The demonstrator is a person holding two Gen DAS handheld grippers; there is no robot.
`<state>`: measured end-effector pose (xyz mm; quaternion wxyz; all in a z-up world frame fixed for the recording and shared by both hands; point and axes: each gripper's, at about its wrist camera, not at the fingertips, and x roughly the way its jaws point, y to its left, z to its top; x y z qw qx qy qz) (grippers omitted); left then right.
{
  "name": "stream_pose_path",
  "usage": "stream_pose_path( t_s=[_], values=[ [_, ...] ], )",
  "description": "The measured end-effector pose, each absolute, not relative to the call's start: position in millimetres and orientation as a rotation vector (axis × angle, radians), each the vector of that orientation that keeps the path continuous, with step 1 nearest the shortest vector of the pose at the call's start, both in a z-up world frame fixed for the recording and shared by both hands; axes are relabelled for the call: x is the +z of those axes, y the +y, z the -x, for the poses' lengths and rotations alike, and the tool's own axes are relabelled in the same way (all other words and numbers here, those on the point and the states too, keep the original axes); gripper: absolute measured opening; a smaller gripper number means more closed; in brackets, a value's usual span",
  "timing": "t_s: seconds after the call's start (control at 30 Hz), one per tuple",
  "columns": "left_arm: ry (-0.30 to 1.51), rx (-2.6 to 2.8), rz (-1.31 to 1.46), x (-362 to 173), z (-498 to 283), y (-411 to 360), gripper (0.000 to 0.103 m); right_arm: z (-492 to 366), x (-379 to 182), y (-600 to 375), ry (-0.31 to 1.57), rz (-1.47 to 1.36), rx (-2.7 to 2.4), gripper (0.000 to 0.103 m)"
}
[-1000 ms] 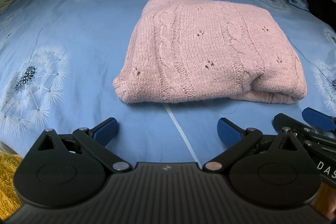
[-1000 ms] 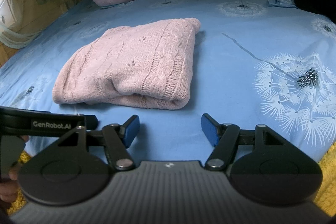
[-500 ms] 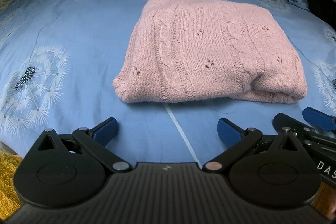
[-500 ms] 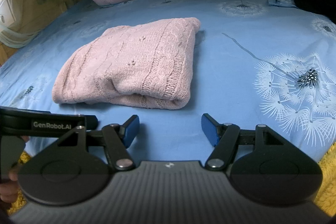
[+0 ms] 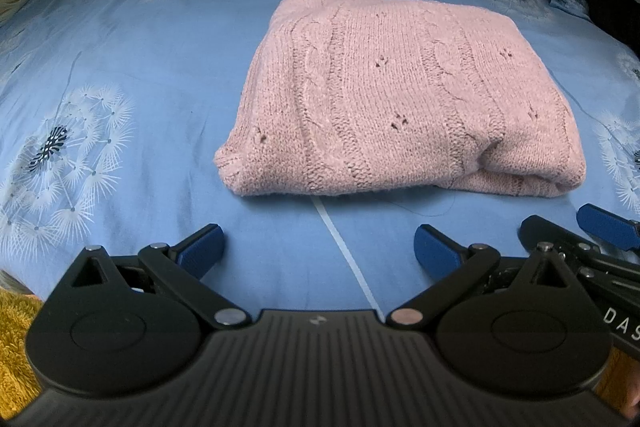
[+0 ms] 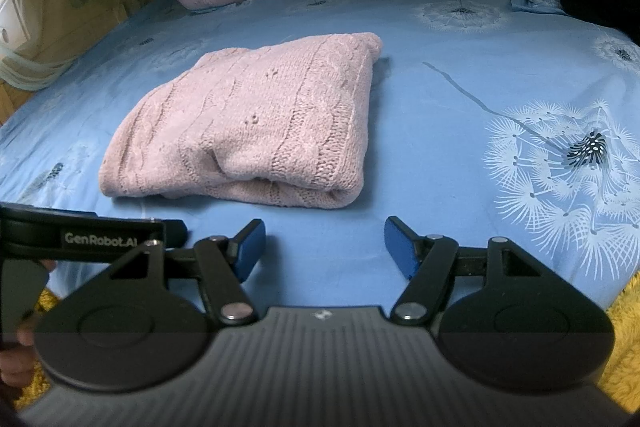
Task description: Fold small clothes
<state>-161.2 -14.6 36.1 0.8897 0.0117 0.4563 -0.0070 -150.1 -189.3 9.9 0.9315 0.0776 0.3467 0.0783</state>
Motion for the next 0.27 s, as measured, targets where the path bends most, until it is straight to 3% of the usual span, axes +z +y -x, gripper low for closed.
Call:
stream_pose_path(
  t_s=[0.27],
  values=[
    [0.948, -0.015, -0.024, 36.3, 160.9, -14.6, 0.103, 149.7, 10.6, -189.4, 0.71, -0.159, 0.161, 0.068]
  ],
)
